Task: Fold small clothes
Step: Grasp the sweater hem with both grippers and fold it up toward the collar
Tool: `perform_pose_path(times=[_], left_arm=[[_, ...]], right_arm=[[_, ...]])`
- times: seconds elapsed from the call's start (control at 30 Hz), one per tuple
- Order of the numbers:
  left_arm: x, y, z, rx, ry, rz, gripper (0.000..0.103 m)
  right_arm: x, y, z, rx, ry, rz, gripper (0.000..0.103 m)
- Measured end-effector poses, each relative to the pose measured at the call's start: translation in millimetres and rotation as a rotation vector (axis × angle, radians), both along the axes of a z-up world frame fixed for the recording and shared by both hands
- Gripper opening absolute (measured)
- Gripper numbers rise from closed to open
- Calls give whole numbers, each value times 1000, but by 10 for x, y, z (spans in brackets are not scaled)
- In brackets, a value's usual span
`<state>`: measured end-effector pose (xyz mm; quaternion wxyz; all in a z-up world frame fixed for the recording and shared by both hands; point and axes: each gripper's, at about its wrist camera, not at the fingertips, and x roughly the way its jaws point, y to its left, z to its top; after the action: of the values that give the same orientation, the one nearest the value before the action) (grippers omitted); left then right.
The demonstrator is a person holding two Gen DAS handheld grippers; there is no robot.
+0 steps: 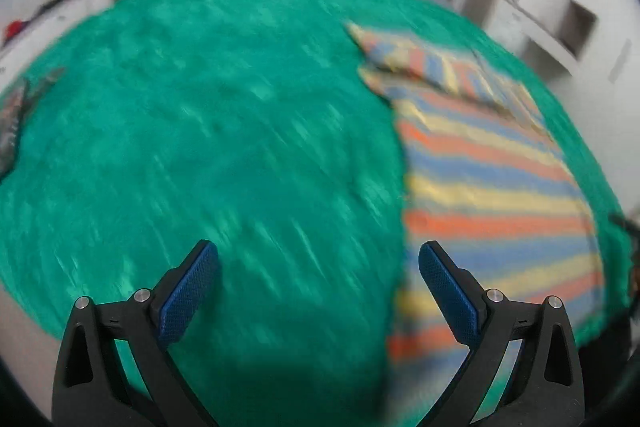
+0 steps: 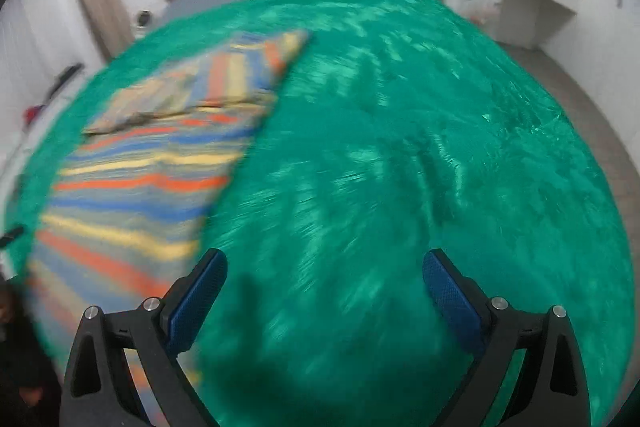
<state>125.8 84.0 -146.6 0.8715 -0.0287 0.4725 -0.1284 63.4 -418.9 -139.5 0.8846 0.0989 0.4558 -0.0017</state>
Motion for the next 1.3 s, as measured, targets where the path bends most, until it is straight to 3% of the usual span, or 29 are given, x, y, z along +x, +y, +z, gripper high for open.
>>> perform_pose_path(times=[0.03, 0.13, 0.23, 0.33, 0.37, 0.43, 0.47, 0.57, 0.67, 0.77, 0.83, 1.03, 1.13, 1.3], left_arm=[[-77, -77, -59, -2, 60, -36, 98], [-225, -266, -265, 1, 200, -101, 75], [-350, -423, -349, 60, 235, -125, 56], [-376, -495, -298, 113, 216, -129, 27], [-366, -493, -300, 120, 216, -129, 2], [-344, -427, -289, 85, 232, -131, 1], [-345, -394, -284, 74, 234, -133, 1], [-448, -283, -142, 16, 223, -138, 1], [-363, -132, 113, -135, 192, -123, 0], [-64, -16, 399, -264, 98, -76, 0], [281, -4, 517, -309, 50, -31, 0], [1402, -310, 640, -336, -13, 50, 0], [2044, -498, 651, -316, -12, 77, 0], [2702, -694, 538, -249, 7, 97, 1]], right_arm=[[-123, 72, 43, 31, 30, 31, 98], [-437, 295, 10, 126, 132, 103, 97], [-642, 438, -152, 189, 209, 122, 91], [-706, 481, -339, 219, 245, 111, 75], [-704, 480, -386, 236, 254, 107, 67], [-672, 493, -455, 276, 295, 119, 31], [-673, 513, -459, 268, 316, 125, 7], [-676, 480, -294, 315, 301, 139, 7], [-675, 295, -39, 435, 218, 105, 7], [-512, 139, 196, 485, 98, 84, 7], [-305, 85, 321, 453, 28, 80, 7], [665, -134, 555, 365, -116, 30, 7], [1270, -118, 613, 339, -124, 17, 7], [2190, -226, 505, 304, -92, -9, 7]])
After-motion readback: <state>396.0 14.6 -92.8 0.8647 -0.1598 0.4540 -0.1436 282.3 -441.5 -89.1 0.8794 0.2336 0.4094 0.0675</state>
